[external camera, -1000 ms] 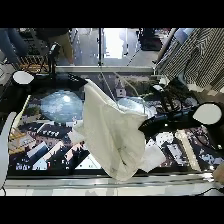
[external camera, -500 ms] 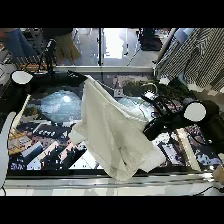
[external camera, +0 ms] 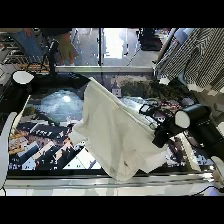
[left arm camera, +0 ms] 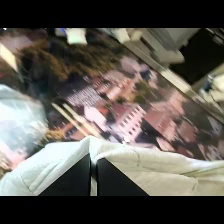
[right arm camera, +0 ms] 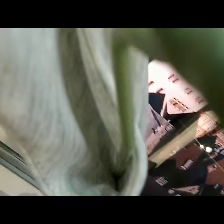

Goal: Fold the clothes and pants, and hang the long-sleeved shirts on hangers.

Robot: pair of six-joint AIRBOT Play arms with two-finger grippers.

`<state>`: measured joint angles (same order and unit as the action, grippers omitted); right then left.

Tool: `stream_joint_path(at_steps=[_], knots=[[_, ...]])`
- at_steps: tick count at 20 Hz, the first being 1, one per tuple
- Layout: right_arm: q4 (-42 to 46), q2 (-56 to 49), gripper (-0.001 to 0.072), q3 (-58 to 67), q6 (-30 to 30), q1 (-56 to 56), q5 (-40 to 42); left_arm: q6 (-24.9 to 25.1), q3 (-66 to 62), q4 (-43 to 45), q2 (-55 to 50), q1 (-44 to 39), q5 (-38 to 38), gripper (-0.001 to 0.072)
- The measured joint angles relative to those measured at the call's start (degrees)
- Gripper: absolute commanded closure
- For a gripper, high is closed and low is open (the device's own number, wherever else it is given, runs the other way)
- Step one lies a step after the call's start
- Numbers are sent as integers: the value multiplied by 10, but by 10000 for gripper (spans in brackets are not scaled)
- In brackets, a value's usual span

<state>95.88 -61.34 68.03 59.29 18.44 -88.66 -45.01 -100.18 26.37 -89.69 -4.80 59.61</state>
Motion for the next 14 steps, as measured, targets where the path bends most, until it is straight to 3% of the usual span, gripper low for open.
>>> stream_joint_path(at_steps=[4,6,13,14], knots=[[62,-17,685,-15,35,27,17,1,0,-4,12,0,7,694],[103,-37,685,-20,55,31,-21,4,-2,-11,23,2,-47,695],[132,-81,684,-13,168,38,63,4,0,-3,42,1,-34,687],[135,-82,684,-8,176,37,67,4,-1,-6,42,0,-17,623]])
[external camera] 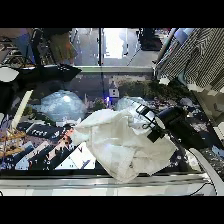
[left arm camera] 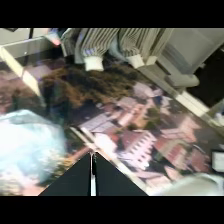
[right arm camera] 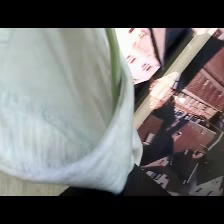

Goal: Fold the clothes and pants, and hang the long-sleeved shirts on hangers.

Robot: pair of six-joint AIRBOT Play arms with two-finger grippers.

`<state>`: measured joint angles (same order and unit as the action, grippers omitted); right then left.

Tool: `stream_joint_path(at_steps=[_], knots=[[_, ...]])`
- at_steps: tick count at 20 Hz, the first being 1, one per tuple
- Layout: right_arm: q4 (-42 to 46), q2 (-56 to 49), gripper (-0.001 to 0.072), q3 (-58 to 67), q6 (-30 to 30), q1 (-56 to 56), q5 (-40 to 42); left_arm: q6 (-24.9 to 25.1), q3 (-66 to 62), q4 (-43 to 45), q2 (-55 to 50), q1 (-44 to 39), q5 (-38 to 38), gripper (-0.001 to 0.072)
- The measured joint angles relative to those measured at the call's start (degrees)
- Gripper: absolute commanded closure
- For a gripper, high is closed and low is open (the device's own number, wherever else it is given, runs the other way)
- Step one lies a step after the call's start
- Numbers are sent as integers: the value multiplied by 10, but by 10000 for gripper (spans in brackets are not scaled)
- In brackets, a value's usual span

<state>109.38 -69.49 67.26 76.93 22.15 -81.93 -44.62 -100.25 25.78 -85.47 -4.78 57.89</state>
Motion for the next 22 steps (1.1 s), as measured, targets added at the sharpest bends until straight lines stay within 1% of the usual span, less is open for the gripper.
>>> stream_joint_path(at_steps=[1,2,3,4,7,9,11,14,15,16,20,22], knots=[[0,1,684,9,7,0,5,-3,0,9,-2,-1,11,447],[-3,6,684,17,12,1,10,-11,0,16,-5,-2,22,302],[-7,13,684,26,17,2,12,-26,0,26,-9,-2,26,241],[-11,24,684,37,21,5,13,-41,0,33,-16,-3,36,208],[-37,69,684,62,26,25,16,-68,0,46,-41,-17,75,205],[-48,100,684,70,30,47,16,-78,0,52,-60,-37,82,142],[-55,127,683,75,35,72,9,-83,1,54,-78,-59,79,105],[-59,152,683,78,44,103,-17,-78,1,55,-94,-90,73,78],[-59,157,683,78,47,111,-26,-73,1,55,-97,-99,71,43],[-59,161,683,79,51,117,-34,-70,1,55,-99,-107,70,30],[-50,167,683,80,62,128,-54,-64,1,50,-103,-130,98,30],[-43,169,683,80,66,130,-58,-68,1,62,-103,-140,113,30]])
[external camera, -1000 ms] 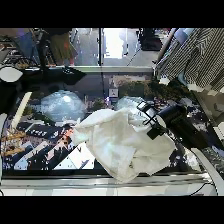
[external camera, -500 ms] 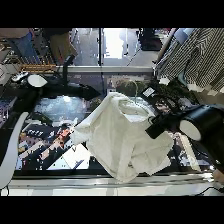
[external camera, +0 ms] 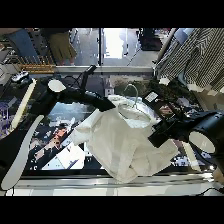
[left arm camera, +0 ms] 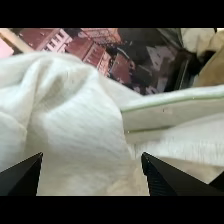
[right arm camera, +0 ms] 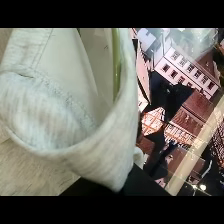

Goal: Fold the clothes and pants, and hang the long-sleeved shirts on hangers.

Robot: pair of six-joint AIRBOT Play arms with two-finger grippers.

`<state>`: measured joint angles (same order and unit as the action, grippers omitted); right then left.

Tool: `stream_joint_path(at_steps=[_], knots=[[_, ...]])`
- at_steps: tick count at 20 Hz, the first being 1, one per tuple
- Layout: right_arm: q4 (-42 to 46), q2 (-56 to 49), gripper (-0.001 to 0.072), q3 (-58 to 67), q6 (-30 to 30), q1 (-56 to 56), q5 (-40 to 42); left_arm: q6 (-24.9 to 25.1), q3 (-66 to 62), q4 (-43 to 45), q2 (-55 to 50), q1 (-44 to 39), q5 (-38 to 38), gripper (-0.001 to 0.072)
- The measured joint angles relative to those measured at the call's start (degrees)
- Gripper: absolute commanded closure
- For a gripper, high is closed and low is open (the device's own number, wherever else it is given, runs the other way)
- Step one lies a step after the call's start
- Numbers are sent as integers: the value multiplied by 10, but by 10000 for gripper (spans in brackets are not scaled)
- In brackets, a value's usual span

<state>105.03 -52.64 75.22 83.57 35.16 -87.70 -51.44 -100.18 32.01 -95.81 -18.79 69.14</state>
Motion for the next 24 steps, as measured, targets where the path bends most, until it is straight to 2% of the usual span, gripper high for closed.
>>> stream_joint_path(at_steps=[4,7,8,9,10,12,13,14,17,24], knots=[[5,0,683,0,5,2,0,-20,0,49,0,-23,-2,14],[4,0,683,0,9,2,0,-42,0,65,0,-38,-44,14],[3,0,683,0,9,2,0,-52,0,70,0,-43,-63,40],[1,0,683,0,9,2,0,-67,0,78,0,-48,-83,185],[-1,0,683,0,9,2,0,-86,0,93,0,-52,-102,385],[-7,0,683,0,9,2,0,-131,0,143,-1,-58,-132,556],[-10,0,683,0,9,2,0,-151,0,167,-2,-59,-142,670],[-14,0,683,0,9,2,1,-167,0,191,-2,-61,-151,692],[-22,0,683,0,9,2,0,-194,0,233,-2,-62,-169,693],[-3,-9,684,-23,-7,2,-65,-202,0,255,45,-48,-215,694]])
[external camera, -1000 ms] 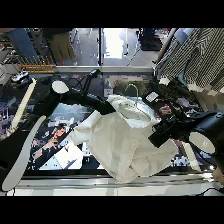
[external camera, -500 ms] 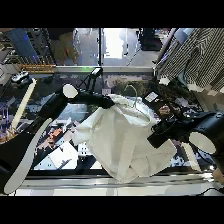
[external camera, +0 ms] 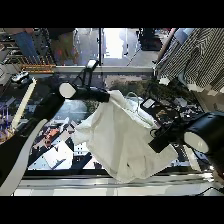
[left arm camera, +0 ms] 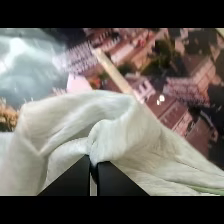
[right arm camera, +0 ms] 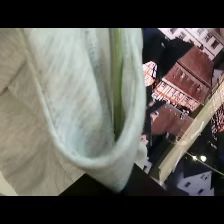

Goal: Fold the clothes and pants, and hang the long-sleeved shirts on hangers.

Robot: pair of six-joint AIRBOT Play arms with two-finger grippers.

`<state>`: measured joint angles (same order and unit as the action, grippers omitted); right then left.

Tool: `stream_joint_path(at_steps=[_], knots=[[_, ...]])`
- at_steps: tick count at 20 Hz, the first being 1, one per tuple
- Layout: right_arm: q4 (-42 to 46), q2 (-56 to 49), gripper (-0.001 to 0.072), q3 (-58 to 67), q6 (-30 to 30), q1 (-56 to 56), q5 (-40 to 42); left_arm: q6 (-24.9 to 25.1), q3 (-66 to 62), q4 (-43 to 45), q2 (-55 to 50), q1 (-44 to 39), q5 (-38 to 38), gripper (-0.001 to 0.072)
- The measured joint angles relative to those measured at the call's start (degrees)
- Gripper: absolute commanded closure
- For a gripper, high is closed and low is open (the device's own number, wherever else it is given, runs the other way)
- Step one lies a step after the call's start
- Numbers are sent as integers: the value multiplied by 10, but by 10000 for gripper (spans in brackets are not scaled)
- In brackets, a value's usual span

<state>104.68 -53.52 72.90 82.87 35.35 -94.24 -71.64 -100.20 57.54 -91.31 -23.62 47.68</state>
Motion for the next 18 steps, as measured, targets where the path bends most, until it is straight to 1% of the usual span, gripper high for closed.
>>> stream_joint_path(at_steps=[6,7,9,10,13,14,15,16,17,18], knots=[[20,-28,684,-49,-8,0,-13,4,0,2,58,15,-14,694],[35,-45,684,-60,3,0,-53,7,-1,19,72,19,-51,694],[52,-59,684,-63,17,0,-27,5,-1,18,81,21,-43,694],[57,-66,684,-65,23,0,-32,5,0,12,84,19,-33,694],[76,-76,684,-66,42,0,-11,9,-1,11,92,19,-28,693],[79,-76,684,-66,49,0,-6,9,0,13,92,21,-19,670],[83,-73,684,-66,55,0,-1,10,0,10,91,22,-9,505],[85,-68,684,-65,61,0,2,11,-1,9,89,24,9,271],[87,-59,684,-65,64,0,8,12,0,8,83,26,26,178],[87,-46,684,-64,67,0,16,12,0,9,77,29,44,177]])
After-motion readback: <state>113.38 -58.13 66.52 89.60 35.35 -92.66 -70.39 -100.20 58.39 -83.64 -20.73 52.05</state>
